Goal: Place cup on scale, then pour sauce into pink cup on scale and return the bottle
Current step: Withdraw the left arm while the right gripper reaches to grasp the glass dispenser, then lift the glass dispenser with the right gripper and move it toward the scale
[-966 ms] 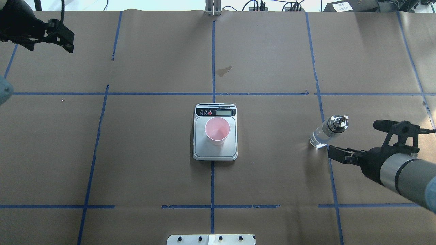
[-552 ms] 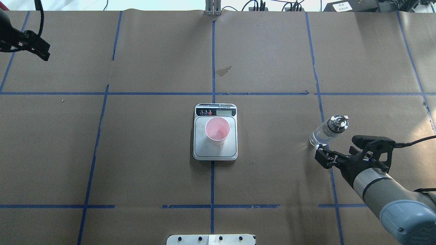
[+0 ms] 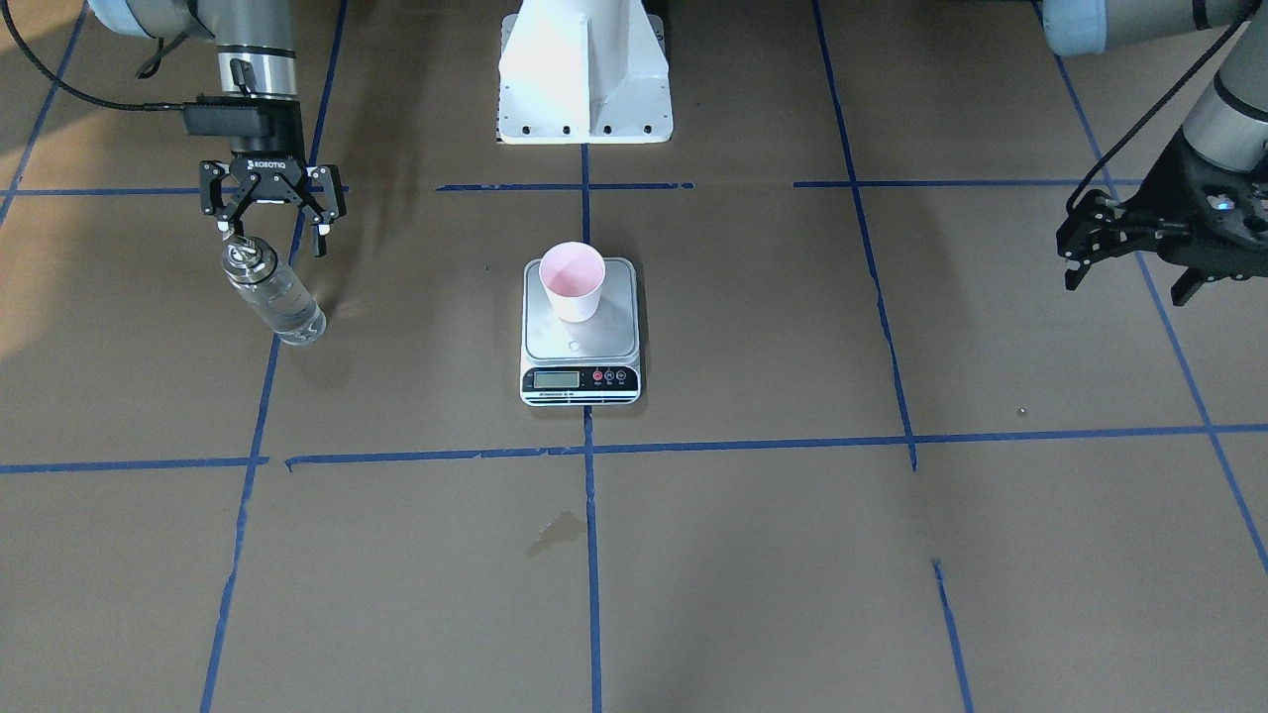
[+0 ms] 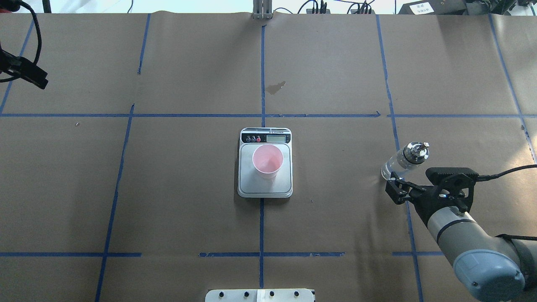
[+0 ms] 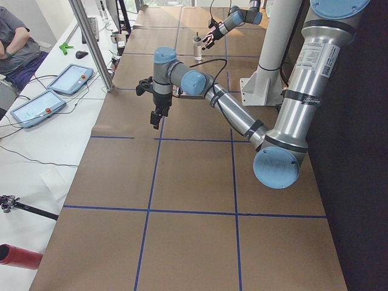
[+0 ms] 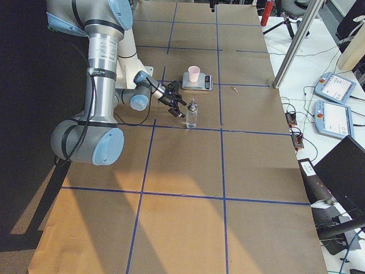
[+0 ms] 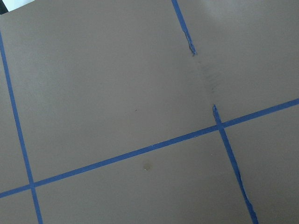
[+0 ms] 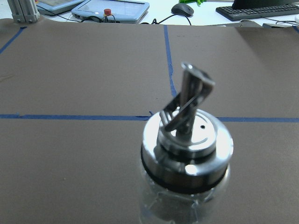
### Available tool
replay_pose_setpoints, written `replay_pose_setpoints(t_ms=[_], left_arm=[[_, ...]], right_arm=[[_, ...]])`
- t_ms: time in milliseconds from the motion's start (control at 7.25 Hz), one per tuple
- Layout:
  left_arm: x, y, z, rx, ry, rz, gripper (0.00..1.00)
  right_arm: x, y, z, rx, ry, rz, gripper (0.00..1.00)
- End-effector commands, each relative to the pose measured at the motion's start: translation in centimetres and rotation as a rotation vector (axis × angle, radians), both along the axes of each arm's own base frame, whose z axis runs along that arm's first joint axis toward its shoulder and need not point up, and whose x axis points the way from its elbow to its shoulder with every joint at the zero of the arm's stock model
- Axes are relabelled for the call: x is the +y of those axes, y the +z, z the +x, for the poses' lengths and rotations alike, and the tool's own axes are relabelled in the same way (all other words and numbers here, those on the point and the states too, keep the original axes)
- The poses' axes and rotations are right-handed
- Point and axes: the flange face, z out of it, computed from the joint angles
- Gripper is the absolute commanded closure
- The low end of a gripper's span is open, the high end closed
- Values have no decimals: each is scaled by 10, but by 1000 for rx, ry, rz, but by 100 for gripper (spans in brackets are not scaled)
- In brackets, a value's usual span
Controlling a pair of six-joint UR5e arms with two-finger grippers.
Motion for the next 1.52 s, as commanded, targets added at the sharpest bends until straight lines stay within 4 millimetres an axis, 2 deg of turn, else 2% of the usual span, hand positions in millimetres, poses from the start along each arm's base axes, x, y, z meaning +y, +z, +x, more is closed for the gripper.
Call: replay_pose_setpoints(t_ms=[0,276,414,552,828,1103,1241,1379], left_arm=[[-6,4,-5,-1,-11,-1,0],[-9,6,-4,-4,-12,-7,0],[-10,6,-7,-4,-18,-8,0],[-10,6,-7,-2,-17,-8,0],[-11,2,-9,0,-25,-3,0],[-17,-3,-13,2,-36,3,0],[-17,-2,-13,2,-38,0,0],[-17,-1,-13,3,-40,-6,0]], right_arm=[[-9,19,-6,38,8,37,0],[-27,16,-2,60,28,54,0],[-33,15,-10,63,33,58,0],[-36,18,-16,68,35,57,0],[-41,26,-17,91,38,56,0],[-45,25,-15,89,46,53,2],[-48,15,-18,64,53,57,68],[-51,13,-17,71,45,66,100]])
